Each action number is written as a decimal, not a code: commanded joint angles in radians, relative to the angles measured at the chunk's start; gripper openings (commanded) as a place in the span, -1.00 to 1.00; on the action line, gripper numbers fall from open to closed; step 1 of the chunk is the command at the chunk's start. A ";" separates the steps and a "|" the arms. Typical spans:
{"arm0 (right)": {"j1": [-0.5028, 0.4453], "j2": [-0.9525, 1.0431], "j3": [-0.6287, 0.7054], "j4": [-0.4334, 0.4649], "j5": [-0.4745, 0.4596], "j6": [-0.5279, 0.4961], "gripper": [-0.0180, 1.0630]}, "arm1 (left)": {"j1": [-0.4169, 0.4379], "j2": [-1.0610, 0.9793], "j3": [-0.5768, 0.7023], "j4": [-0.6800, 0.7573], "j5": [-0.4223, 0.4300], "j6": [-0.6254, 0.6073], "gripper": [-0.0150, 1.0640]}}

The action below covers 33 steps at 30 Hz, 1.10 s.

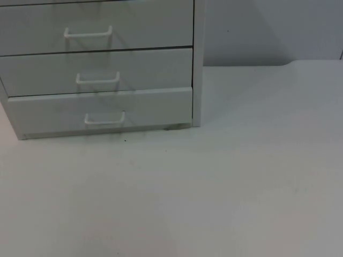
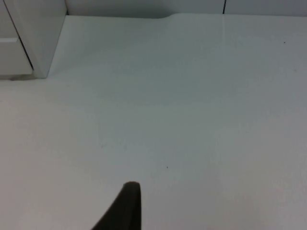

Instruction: Open the drawer with the left hand, place the block into the drawer with the right hand, then close the drawer with the left hand.

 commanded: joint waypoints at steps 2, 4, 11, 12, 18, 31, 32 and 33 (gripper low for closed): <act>0.001 -0.003 0.002 -0.004 -0.003 -0.008 0.98 | -0.005 -0.002 0.004 0.003 -0.010 -0.009 0.46; 0.001 -0.003 0.002 -0.004 -0.003 -0.008 0.98 | -0.005 -0.002 0.004 0.003 -0.010 -0.009 0.79; 0.001 -0.003 0.002 -0.004 -0.003 -0.008 0.98 | -0.005 -0.002 0.004 0.003 -0.010 -0.009 0.97; 0.001 -0.003 0.002 -0.004 -0.003 -0.008 0.98 | -0.005 -0.002 0.004 0.003 -0.010 -0.009 0.97; 0.001 -0.003 0.002 -0.004 -0.003 -0.008 0.98 | -0.005 -0.002 0.004 0.001 -0.012 -0.009 0.97; 0.001 -0.003 0.002 0.007 -0.003 -0.008 0.98 | -0.005 -0.002 0.004 0.001 -0.012 -0.009 0.97; 0.001 -0.003 0.002 0.007 -0.003 -0.008 0.98 | -0.005 -0.002 0.004 0.001 -0.012 -0.009 0.97; 0.001 -0.003 0.002 0.007 -0.003 -0.008 0.98 | -0.005 -0.002 0.004 0.001 -0.012 -0.009 0.97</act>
